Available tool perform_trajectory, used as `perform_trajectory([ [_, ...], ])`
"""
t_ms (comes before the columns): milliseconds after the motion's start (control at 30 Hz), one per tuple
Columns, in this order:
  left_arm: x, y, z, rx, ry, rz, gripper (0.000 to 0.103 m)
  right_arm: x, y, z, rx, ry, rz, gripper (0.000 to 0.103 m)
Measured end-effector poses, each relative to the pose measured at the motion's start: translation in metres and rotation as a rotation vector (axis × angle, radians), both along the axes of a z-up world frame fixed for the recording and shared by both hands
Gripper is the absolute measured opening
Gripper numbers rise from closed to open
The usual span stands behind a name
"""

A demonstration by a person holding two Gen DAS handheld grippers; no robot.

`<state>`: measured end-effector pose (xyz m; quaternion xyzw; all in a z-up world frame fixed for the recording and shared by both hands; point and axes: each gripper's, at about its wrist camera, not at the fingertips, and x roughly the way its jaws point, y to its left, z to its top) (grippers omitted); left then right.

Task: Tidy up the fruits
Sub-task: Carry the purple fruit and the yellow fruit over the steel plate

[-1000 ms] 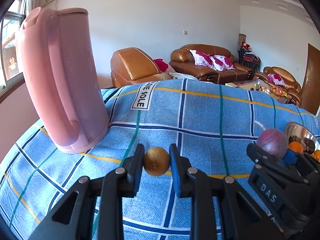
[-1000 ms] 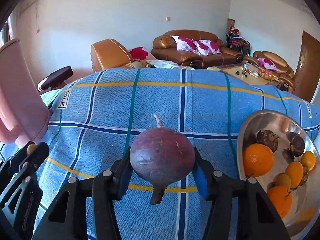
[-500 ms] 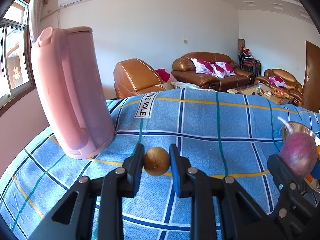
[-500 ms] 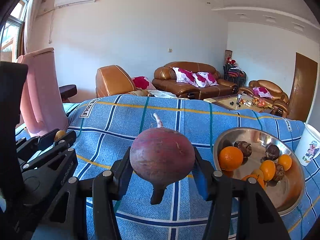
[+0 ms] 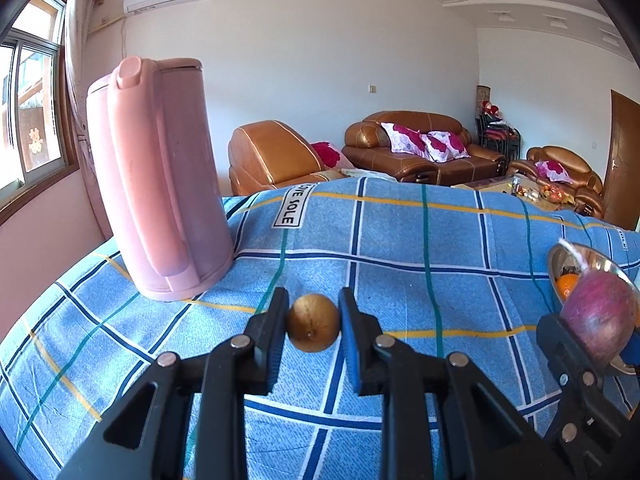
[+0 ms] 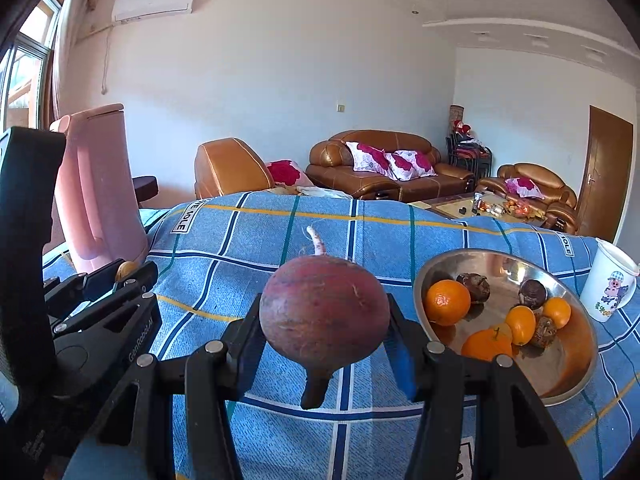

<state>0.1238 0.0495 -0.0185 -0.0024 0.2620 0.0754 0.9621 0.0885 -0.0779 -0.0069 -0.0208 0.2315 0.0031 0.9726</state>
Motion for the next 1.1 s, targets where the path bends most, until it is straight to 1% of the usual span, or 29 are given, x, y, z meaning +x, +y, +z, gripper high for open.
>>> perform_trajectory([
  [267, -0.019, -0.009, 0.001, 0.008, -0.031, -0.005, 0.027, -0.015, -0.007, 0.0, 0.0, -0.007, -0.004, 0.056],
  [400, -0.027, -0.011, 0.002, -0.009, -0.039, -0.009, 0.027, -0.022, -0.009, -0.001, -0.005, -0.007, -0.002, 0.056],
  [600, -0.035, -0.014, 0.001, -0.027, -0.035, -0.015, 0.027, -0.03, -0.016, -0.001, -0.007, -0.009, -0.006, 0.056],
  [967, -0.047, -0.033, 0.002, -0.011, -0.038, -0.044, 0.027, -0.042, -0.029, -0.001, -0.013, -0.01, -0.01, 0.056],
  [1100, -0.051, -0.042, 0.002, -0.016, -0.029, -0.06, 0.027, -0.049, -0.037, -0.001, -0.013, -0.009, -0.017, 0.056],
])
